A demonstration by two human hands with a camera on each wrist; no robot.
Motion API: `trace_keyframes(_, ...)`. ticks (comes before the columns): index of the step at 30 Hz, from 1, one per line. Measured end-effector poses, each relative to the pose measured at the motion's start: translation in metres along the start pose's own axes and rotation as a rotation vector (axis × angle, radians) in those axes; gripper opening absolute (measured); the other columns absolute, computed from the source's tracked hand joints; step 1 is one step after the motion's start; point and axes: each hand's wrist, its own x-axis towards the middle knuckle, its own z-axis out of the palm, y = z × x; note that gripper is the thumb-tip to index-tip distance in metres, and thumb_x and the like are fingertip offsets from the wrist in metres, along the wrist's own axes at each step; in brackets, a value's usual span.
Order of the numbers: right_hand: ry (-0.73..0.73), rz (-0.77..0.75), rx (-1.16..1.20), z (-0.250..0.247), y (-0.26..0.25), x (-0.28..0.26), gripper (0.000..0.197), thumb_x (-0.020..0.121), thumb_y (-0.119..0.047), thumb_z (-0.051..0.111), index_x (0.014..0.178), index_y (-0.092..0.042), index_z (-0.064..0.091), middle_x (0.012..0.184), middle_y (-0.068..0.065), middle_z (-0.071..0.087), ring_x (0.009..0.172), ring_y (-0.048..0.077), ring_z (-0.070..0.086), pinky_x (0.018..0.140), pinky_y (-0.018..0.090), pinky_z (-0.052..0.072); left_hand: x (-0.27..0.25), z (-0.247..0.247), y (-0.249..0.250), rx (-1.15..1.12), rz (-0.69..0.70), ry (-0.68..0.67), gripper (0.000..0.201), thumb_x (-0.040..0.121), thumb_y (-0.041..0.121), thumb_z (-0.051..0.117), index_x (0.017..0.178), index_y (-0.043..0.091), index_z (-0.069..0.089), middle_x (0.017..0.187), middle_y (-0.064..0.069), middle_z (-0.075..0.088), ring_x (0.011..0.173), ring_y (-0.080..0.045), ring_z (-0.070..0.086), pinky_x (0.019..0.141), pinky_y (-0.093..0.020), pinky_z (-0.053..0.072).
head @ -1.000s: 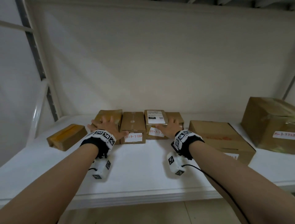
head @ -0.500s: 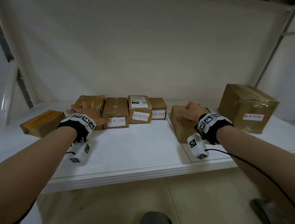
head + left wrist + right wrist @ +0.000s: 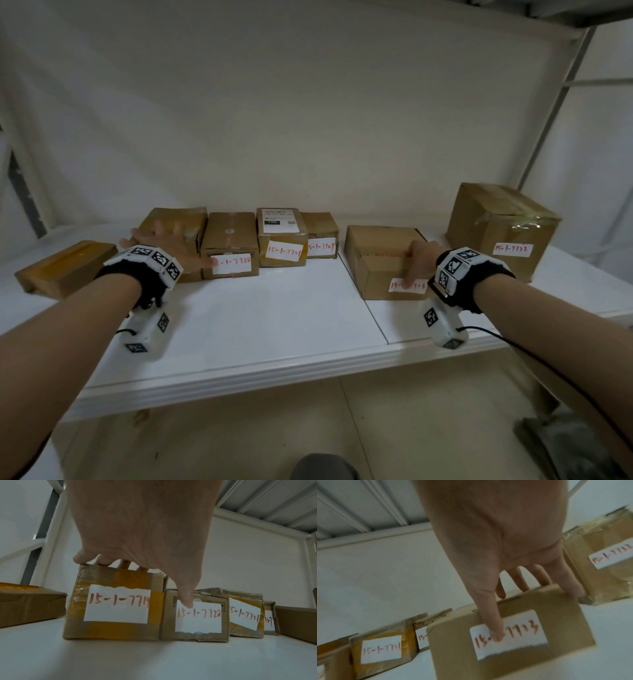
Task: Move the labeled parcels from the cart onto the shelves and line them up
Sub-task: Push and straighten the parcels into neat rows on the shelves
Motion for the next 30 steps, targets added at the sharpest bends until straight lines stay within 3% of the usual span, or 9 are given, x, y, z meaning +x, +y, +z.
trace_keyframes(4, 0.172, 0.125, 0.096, 0.014, -0.013, 0.009, 0.068, 0.08, -0.034, 0.081, 0.133, -0.012, 0.045, 0.141, 0.019, 0.036, 0.132, 0.038, 0.04, 0.106, 0.042, 0.04, 0.003, 0.004, -0.001, -0.001, 0.0, 0.02, 0.121, 0.069, 0.089, 0.048, 0.157, 0.024, -0.003, 0.164, -0.013, -0.007, 0.146, -0.052, 0.0, 0.115, -0.068, 0.008)
trace_keyframes(6, 0.289, 0.154, 0.096, 0.022, -0.023, 0.017, 0.054, 0.085, -0.031, 0.076, 0.129, -0.013, 0.051, 0.141, 0.019, 0.034, 0.133, 0.038, 0.033, 0.107, 0.043, 0.036, 0.006, 0.006, -0.001, -0.004, 0.001, 0.036, 0.123, 0.067, 0.09, 0.048, 0.157, 0.024, -0.002, 0.164, -0.014, -0.004, 0.145, -0.053, 0.001, 0.115, -0.068, 0.009)
trace_keyframes(10, 0.368, 0.13, 0.073, 0.035, -0.042, 0.029, 0.042, 0.089, -0.03, 0.065, 0.126, -0.014, 0.055, 0.129, 0.021, 0.045, 0.12, 0.042, 0.048, 0.099, 0.046, 0.044, 0.01, 0.012, -0.001, 0.008, 0.014, 0.076, 0.123, 0.065, 0.093, 0.045, 0.156, 0.024, 0.0, 0.163, -0.015, 0.0, 0.145, -0.054, 0.004, 0.114, -0.069, 0.009)
trace_keyframes(14, 0.349, 0.081, 0.127, 0.04, -0.069, 0.041, 0.044, 0.087, -0.017, 0.062, 0.129, -0.009, 0.051, 0.132, 0.021, 0.05, 0.12, 0.038, 0.053, 0.086, 0.037, 0.045, 0.013, 0.016, -0.002, 0.023, 0.021, 0.112, 0.121, 0.065, 0.092, 0.046, 0.155, 0.024, 0.004, 0.163, -0.016, 0.002, 0.144, -0.055, 0.005, 0.114, -0.069, 0.01)
trace_keyframes(15, 0.326, 0.074, 0.171, 0.042, -0.078, 0.043, 0.049, 0.088, -0.015, 0.062, 0.134, -0.007, 0.048, 0.137, 0.021, 0.046, 0.123, 0.039, 0.051, 0.088, 0.037, 0.045, 0.013, 0.017, -0.002, 0.028, 0.02, 0.123, 0.12, 0.065, 0.092, 0.045, 0.154, 0.024, 0.006, 0.162, -0.016, 0.004, 0.144, -0.055, 0.006, 0.114, -0.069, 0.011)
trace_keyframes(18, 0.246, 0.068, 0.282, 0.051, -0.099, 0.049, 0.073, 0.09, -0.013, 0.067, 0.149, -0.006, 0.026, 0.156, 0.021, 0.02, 0.138, 0.046, 0.035, 0.111, 0.05, 0.037, 0.015, 0.02, -0.002, 0.031, 0.016, 0.147, 0.116, 0.066, 0.092, 0.045, 0.153, 0.023, 0.011, 0.161, -0.017, 0.008, 0.144, -0.055, 0.008, 0.114, -0.069, 0.012)
trace_keyframes(23, 0.276, -0.049, 0.328, 0.057, -0.091, 0.057, 0.066, 0.093, -0.011, 0.059, 0.149, -0.007, 0.026, 0.155, 0.015, 0.024, 0.141, 0.034, 0.031, 0.119, 0.049, 0.023, 0.012, 0.021, -0.002, 0.035, 0.013, 0.166, 0.112, 0.067, 0.09, 0.047, 0.15, 0.021, 0.016, 0.16, -0.018, 0.011, 0.144, -0.054, 0.008, 0.114, -0.068, 0.012)
trace_keyframes(27, 0.335, -0.115, 0.425, 0.062, -0.087, 0.054, 0.071, 0.092, -0.01, 0.058, 0.153, -0.01, 0.023, 0.159, 0.012, 0.021, 0.137, 0.038, 0.037, 0.117, 0.049, 0.027, 0.012, 0.024, -0.006, 0.02, 0.033, 0.192, 0.112, 0.064, 0.093, 0.043, 0.148, 0.022, 0.022, 0.159, -0.015, 0.017, 0.145, -0.05, 0.008, 0.115, -0.066, 0.01)
trace_keyframes(30, 0.321, -0.102, 0.435, 0.066, -0.096, 0.049, 0.07, 0.087, -0.01, 0.06, 0.149, -0.01, 0.027, 0.157, 0.014, 0.021, 0.127, 0.049, 0.042, 0.104, 0.053, 0.041, 0.008, 0.024, -0.009, 0.004, 0.051, 0.189, 0.11, 0.063, 0.094, 0.044, 0.143, 0.021, 0.029, 0.156, -0.012, 0.023, 0.146, -0.045, 0.011, 0.115, -0.064, 0.011)
